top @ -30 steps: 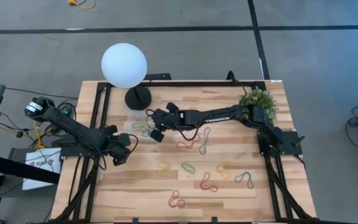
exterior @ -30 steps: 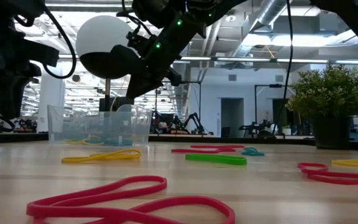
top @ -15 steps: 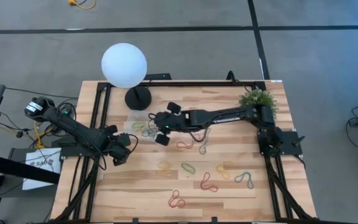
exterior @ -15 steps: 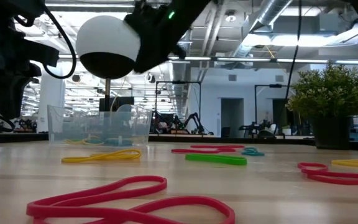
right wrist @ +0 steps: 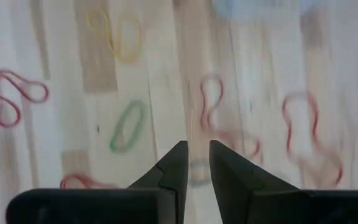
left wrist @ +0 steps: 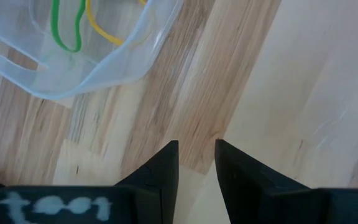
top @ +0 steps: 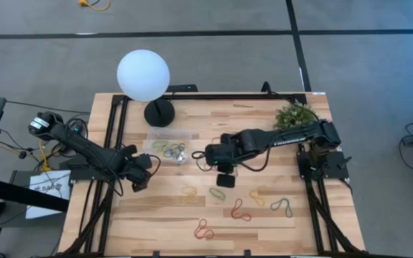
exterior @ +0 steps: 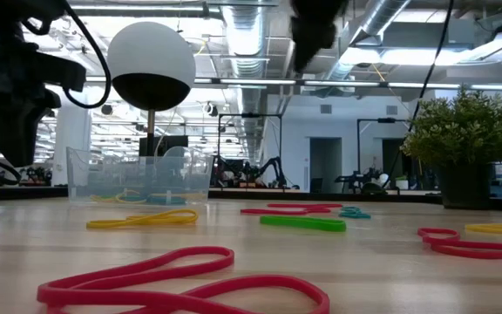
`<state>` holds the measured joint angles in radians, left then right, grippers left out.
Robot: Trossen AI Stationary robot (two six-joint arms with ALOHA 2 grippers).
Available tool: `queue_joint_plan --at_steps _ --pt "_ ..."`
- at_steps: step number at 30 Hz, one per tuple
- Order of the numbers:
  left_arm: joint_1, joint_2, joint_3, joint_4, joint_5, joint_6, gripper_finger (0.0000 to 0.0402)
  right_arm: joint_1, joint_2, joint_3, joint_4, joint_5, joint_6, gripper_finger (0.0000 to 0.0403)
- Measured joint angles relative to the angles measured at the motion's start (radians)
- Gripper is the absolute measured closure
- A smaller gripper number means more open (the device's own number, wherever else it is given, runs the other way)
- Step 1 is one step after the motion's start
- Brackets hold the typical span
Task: Pick and place rubber bands into bin
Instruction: Put the blue rubber band into the transparent container
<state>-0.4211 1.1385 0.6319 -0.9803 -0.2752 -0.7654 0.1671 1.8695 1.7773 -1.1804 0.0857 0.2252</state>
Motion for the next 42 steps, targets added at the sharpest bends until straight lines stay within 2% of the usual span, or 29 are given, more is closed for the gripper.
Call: queue_joint_plan --at_steps 2,6,9,13,20,25,31,37,42 --pt "0.0 0.0 0.0 0.007 0.0 0.0 0.0307 -0.003 0.0 -0.035 -0.052 -0.001 0.051 0.0344" --pt "0.0 0.0 0.0 0.009 0.0 0.0 0.0307 -0.017 0.002 -0.141 -0.047 -0.005 0.096 0.0344" --pt "0.0 0.0 0.0 0.009 0.0 0.0 0.0307 -0.013 0.002 -0.213 -0.056 -0.051 0.097 0.0344" --pt "0.0 0.0 0.0 0.01 0.0 0.01 0.0307 0.031 0.002 -0.292 -0.098 -0.153 0.111 0.0345" --pt "0.0 0.0 0.0 0.011 -0.002 0.013 0.0307 0.137 -0.057 -0.426 -0.178 -0.197 0.307 0.0345" --pt "0.0 0.0 0.0 0.011 -0.002 0.013 0.0307 0.218 -0.201 -0.576 -0.039 -0.302 0.428 0.0345" --pt "0.0 0.0 0.0 0.019 -0.009 0.012 0.0307 0.34 -0.385 -0.786 0.12 -0.289 0.714 0.0345" --pt "0.0 0.0 0.0 0.054 -0.028 0.044 0.0307 0.488 -0.437 -0.943 0.242 -0.285 0.896 0.0345" --pt "0.0 0.0 0.0 0.067 -0.028 0.068 0.0307 0.552 -0.438 -0.996 0.279 -0.282 0.977 0.0345"
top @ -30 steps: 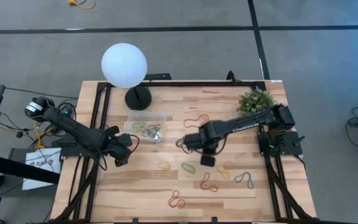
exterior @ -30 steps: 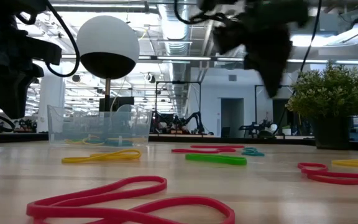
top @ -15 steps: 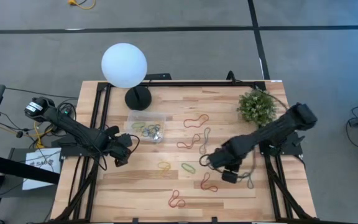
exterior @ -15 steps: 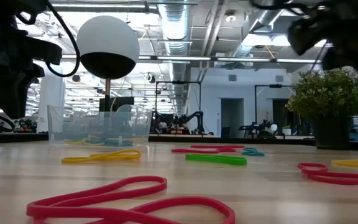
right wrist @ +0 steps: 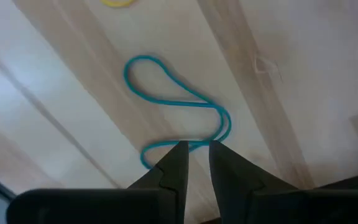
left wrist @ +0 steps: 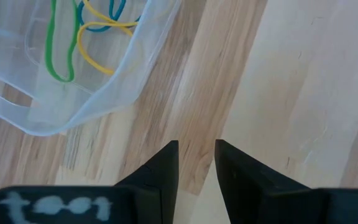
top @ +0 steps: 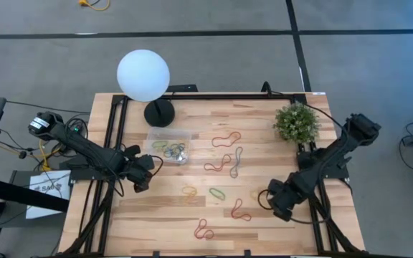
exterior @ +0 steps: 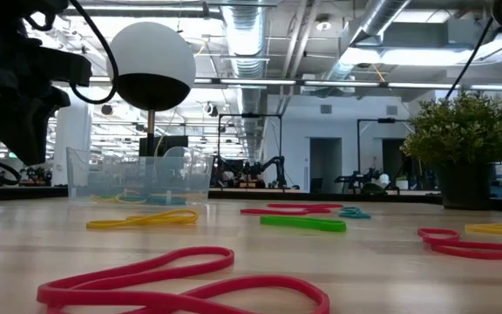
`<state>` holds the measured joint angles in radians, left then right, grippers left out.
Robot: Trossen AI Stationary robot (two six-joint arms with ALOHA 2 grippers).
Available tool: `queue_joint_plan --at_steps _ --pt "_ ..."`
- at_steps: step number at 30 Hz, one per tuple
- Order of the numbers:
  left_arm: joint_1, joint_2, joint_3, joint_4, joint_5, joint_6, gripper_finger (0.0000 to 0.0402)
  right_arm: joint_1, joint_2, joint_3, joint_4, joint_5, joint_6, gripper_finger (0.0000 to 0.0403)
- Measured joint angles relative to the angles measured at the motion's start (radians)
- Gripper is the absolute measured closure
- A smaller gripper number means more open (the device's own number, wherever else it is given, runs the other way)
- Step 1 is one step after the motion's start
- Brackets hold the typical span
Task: Pick and place rubber bands into bin
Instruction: Put the blue rubber band into the transparent container
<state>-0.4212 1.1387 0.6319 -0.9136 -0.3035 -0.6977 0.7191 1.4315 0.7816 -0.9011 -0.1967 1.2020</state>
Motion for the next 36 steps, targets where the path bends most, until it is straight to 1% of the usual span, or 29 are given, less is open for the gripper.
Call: queue_joint_plan --at_steps 7,14,17,21,24,27,30,33,36 --pt "0.0 0.0 0.0 0.008 0.0 -0.005 0.0307 0.005 0.0 -0.058 0.057 0.023 0.047 0.0345" --pt "0.0 0.0 0.0 0.008 0.0 0.004 0.0307 -0.014 -0.005 -0.173 0.226 0.008 0.049 0.0345" --pt "0.0 0.0 0.0 0.008 0.0 0.004 0.0307 -0.015 -0.004 -0.173 0.217 0.012 0.055 0.0345" --pt "0.0 0.0 0.0 0.011 0.001 0.004 0.0307 -0.01 -0.003 -0.174 0.211 0.09 0.082 0.0345" --pt "0.0 0.0 0.0 0.016 0.001 0.004 0.0307 -0.015 -0.003 -0.174 0.218 0.095 0.095 0.0345" --pt "0.0 0.0 0.0 0.015 0.001 0.006 0.0307 -0.011 -0.001 -0.175 0.218 0.125 0.175 0.0346" --pt "0.0 0.0 0.0 0.015 0.001 0.007 0.0307 -0.011 0.014 -0.174 0.216 0.137 0.222 0.0361" --pt "0.0 0.0 0.0 0.015 0.001 0.008 0.0307 -0.011 0.035 -0.169 0.214 0.141 0.221 0.0391" --pt "0.0 0.0 0.0 0.015 0.001 0.008 0.0307 -0.012 0.037 -0.168 0.216 0.155 0.235 0.0397"
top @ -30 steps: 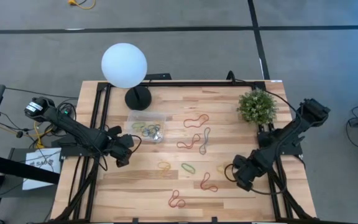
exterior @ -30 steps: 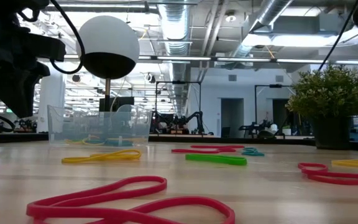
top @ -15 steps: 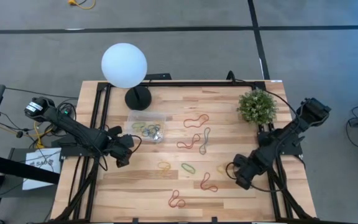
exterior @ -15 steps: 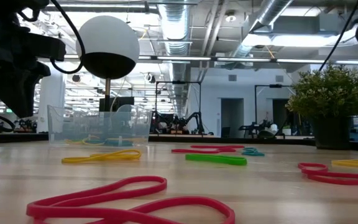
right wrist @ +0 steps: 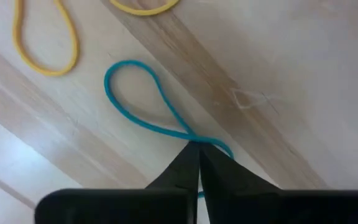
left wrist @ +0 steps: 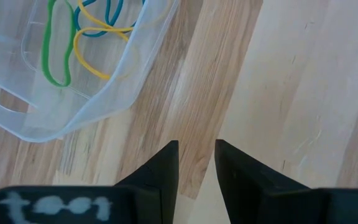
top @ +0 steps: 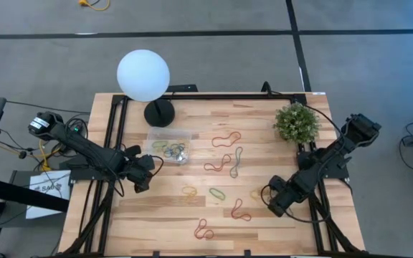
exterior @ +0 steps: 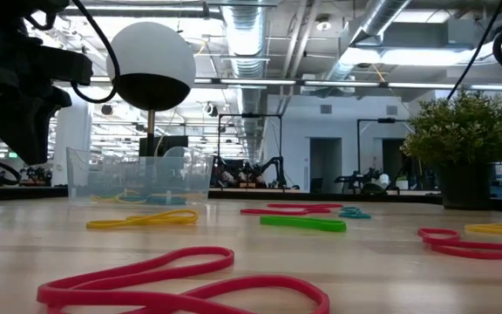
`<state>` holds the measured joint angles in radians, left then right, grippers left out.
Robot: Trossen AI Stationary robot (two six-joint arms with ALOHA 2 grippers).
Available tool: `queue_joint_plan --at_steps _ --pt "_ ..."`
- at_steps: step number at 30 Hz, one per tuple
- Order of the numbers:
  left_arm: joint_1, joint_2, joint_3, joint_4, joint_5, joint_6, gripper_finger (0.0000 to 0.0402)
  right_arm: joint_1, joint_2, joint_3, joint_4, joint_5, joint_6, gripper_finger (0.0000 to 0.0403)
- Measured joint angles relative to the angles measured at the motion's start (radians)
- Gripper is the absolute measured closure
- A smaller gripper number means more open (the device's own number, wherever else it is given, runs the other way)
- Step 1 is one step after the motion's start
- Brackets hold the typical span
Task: Pick and place rubber bands into bin
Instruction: Put the blue rubber band into the transparent container
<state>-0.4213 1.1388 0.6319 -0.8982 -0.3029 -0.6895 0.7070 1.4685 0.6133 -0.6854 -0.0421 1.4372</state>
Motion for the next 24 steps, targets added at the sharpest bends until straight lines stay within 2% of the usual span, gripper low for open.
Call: queue_joint_plan --at_steps 4,10,12,18,21,24 --pt "0.0 0.0 0.0 0.0 0.0 0.005 0.0307 0.002 -0.005 0.032 -0.026 0.041 0.054 0.0401" --pt "0.0 0.0 0.0 0.0 -0.017 0.035 0.0307 -0.014 -0.015 0.174 -0.067 0.305 0.014 0.0402" --pt "0.0 0.0 0.0 -0.001 -0.03 0.041 0.0307 -0.029 -0.019 0.233 -0.077 0.372 -0.071 0.0402" --pt "0.0 0.0 0.0 0.0 -0.036 0.058 0.0307 -0.108 -0.021 0.39 -0.009 0.726 -0.354 0.0403" --pt "0.0 0.0 0.0 0.0 -0.036 0.058 0.0307 -0.169 -0.023 0.413 0.147 0.866 -0.554 0.0403" --pt "0.0 0.0 0.0 0.0 -0.036 0.058 0.0307 -0.249 -0.014 0.412 0.394 0.914 -0.782 0.0403"
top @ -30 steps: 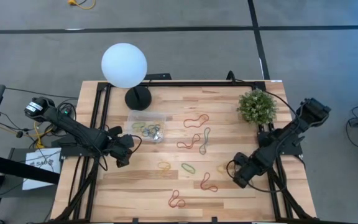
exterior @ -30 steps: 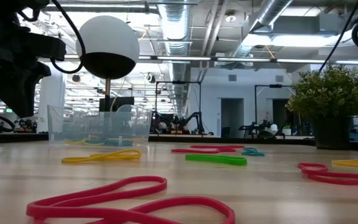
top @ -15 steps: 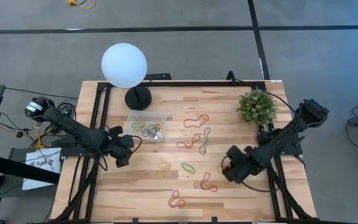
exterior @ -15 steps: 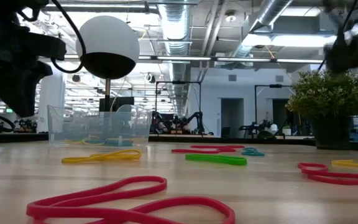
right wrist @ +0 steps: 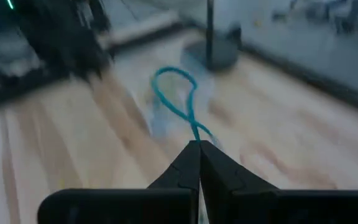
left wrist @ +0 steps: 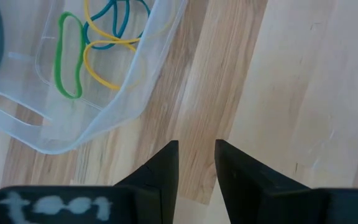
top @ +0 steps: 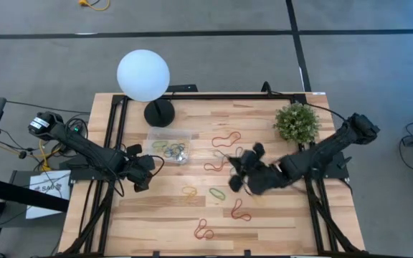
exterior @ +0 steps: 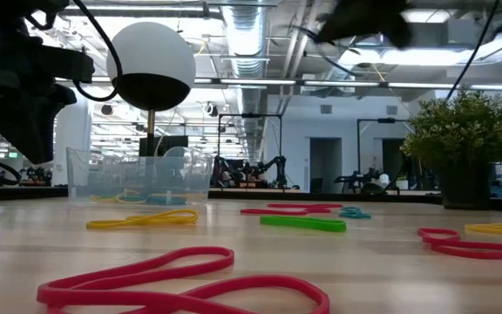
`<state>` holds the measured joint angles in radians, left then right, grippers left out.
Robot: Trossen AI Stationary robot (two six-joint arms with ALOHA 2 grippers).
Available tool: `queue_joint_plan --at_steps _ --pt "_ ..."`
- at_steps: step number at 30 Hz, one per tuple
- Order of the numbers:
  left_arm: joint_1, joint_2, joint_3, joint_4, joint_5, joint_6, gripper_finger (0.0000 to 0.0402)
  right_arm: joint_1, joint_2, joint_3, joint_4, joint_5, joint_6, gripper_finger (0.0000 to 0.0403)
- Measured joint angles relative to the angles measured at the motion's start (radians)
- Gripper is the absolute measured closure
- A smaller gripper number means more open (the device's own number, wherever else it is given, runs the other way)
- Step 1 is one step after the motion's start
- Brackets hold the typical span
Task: Pick and place rubber bands into bin
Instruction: Put the blue rubber band into the transparent container
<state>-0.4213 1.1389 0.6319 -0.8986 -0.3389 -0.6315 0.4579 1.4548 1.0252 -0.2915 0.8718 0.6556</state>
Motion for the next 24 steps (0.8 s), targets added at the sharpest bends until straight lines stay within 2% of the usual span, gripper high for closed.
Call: queue_joint_plan --at_steps 4,7,10,12,15,18,20,24 --pt "0.0 0.0 0.0 0.0 0.0 0.0 0.0307 -0.12 0.064 -0.001 0.346 -0.052 -0.266 0.0403" --pt "0.0 0.0 0.0 0.0 0.0 0.0 0.0307 -0.217 0.151 0.0 0.618 -0.186 -0.425 0.0403" --pt "0.0 0.0 0.0 0.0 0.0 0.0 0.0307 -0.303 0.265 0.02 0.819 -0.337 -0.474 0.0403" --pt "0.0 0.0 0.0 0.0 0.0 0.0 0.0307 -0.347 0.349 0.055 0.874 -0.394 -0.48 0.0403" --pt "0.0 0.0 0.0 0.0 0.0 0.0 0.0307 -0.398 0.477 0.149 0.883 -0.423 -0.48 0.0403" --pt "0.0 0.0 0.0 0.0 0.001 0.0 0.0307 -0.427 0.589 0.275 0.82 -0.488 -0.483 0.0403" --pt "0.0 0.0 0.0 0.0 0.003 0.0 0.0307 -0.434 0.644 0.372 0.703 -0.504 -0.502 0.0403" --pt "0.0 0.0 0.0 0.001 0.013 -0.019 0.0307 -0.441 0.724 0.565 0.351 -0.512 -0.507 0.0403"
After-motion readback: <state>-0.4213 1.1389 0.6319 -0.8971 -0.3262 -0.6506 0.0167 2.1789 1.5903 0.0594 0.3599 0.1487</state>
